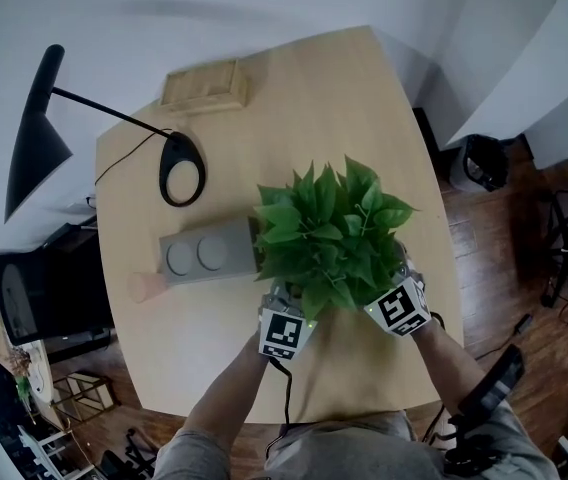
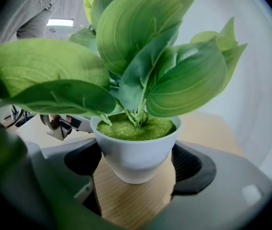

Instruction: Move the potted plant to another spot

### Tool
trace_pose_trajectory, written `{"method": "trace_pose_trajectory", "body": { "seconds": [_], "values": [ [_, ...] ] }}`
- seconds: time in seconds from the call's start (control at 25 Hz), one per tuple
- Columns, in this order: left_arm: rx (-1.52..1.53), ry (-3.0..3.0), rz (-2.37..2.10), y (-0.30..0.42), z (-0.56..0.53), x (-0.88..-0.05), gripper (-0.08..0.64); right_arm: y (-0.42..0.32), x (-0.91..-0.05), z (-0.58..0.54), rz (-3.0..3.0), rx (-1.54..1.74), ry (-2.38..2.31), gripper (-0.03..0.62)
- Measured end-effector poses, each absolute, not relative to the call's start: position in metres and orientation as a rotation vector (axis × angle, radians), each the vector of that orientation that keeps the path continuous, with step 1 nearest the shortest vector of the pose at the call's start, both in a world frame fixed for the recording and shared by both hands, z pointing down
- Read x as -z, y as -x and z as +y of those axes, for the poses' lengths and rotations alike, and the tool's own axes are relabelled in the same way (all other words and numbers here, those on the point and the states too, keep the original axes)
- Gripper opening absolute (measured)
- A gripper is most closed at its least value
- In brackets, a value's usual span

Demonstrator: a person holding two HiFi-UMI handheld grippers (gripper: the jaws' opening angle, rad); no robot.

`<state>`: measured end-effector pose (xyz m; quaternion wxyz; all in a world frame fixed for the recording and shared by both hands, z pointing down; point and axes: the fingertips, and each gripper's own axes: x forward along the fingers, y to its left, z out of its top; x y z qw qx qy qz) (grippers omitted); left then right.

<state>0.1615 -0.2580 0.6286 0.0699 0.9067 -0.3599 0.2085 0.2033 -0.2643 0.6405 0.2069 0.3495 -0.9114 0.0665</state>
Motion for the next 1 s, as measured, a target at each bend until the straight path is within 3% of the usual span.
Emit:
{"method": "trace_pose_trajectory", "body": {
  "seconds": [0.44,1.0],
  "values": [
    [-0.674,-2.786,-1.166,-0.154,-0.239,-0.603,0.002,-0.194,-0.602,-0.251,-2.612,-0.099,-0.948,0.459],
    [-0.854,-2.867,-1.123,-0.154,-0.208,-0.621,0.002,-0.195,-0.644,-0.226,-2.551,-0.194,-0.862,0.468]
  ]
}}
